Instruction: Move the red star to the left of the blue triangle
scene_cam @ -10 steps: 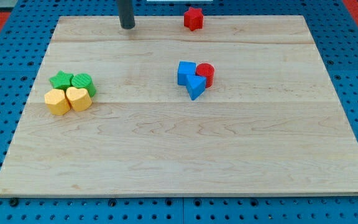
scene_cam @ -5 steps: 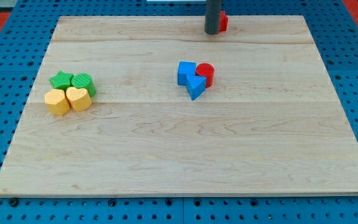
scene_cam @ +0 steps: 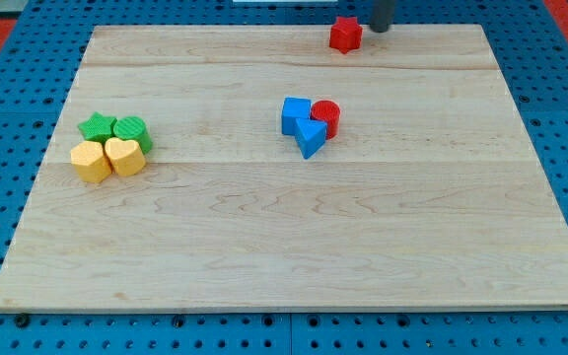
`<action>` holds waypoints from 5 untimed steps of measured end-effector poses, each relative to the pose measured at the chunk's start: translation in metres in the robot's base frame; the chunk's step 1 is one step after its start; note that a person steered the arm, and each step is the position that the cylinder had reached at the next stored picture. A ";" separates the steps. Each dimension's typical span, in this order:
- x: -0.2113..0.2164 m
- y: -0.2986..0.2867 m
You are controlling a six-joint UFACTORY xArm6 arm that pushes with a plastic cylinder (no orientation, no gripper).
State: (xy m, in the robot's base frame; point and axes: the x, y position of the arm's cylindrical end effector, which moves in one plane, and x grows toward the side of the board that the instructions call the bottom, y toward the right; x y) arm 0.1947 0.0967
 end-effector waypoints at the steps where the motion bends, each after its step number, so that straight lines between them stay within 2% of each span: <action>1: 0.037 -0.072; 2: 0.054 -0.123; 4: 0.020 -0.126; 5: 0.037 -0.157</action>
State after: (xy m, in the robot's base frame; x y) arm 0.2315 -0.0606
